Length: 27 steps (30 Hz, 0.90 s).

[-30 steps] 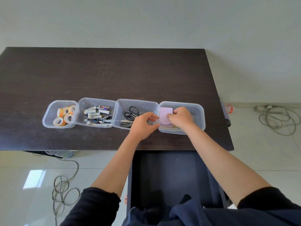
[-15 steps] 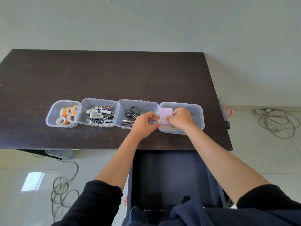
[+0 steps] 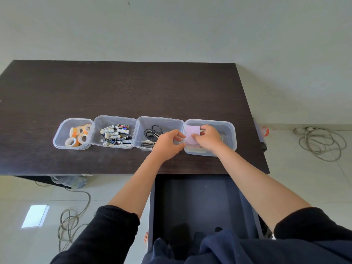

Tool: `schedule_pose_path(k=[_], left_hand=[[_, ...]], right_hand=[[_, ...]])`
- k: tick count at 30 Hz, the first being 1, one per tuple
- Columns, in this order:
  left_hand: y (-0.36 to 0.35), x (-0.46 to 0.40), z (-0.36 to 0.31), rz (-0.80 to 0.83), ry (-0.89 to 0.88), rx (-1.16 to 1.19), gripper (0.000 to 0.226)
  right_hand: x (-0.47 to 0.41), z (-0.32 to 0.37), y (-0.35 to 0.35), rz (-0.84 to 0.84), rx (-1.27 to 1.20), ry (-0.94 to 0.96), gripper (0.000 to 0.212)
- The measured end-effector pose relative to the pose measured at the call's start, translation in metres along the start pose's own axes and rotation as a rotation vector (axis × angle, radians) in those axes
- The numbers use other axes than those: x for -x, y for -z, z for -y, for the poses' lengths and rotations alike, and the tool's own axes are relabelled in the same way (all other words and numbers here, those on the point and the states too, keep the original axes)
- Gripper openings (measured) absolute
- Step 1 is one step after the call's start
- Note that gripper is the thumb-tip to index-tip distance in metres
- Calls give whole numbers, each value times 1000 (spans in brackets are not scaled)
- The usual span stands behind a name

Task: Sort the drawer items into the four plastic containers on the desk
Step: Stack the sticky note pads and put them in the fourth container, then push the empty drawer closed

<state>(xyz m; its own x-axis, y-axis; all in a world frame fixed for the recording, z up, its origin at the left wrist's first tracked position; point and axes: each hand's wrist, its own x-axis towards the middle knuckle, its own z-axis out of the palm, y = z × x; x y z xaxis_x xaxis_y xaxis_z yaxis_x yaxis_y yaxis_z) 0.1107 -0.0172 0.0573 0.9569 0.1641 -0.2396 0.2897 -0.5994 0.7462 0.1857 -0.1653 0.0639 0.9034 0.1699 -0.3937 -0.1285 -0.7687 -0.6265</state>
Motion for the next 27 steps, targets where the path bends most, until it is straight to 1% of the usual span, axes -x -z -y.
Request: schedule_pose_path(k=[3,7,9,12,14,16,19,23,25,27], left_hand=[[2,0,-4,36,-28,-88,24],[-4,13,-6,19,-117,-169,43],[-10,27,-5,-39,-169,-131,45],[-19,55,2,-133,-238,-33,41],[-24,77,13,-148,-266,-6,39],[-30,99,28,-95,-262,-13,39],[-39,123,53,-9,-217,-53,41],[-55,161,84,49,-88,-102,43],[-63,180,97,51,3,-116,45],[-73,200,107,40,76,-128,48]], right_hand=[[7,-2,4,-90,-68,14,51],[30,-9,2,-284,-172,68,42],[46,-15,-3,-377,-207,114,36],[75,-24,-17,-493,-212,193,25],[96,-32,-34,-543,-211,197,23],[115,-42,-54,-554,-224,158,24],[140,-60,-84,-521,-230,83,28],[178,-92,-125,-476,-218,-7,27],[200,-110,-145,-437,-220,-53,27],[222,-128,-161,-397,-203,-59,27]])
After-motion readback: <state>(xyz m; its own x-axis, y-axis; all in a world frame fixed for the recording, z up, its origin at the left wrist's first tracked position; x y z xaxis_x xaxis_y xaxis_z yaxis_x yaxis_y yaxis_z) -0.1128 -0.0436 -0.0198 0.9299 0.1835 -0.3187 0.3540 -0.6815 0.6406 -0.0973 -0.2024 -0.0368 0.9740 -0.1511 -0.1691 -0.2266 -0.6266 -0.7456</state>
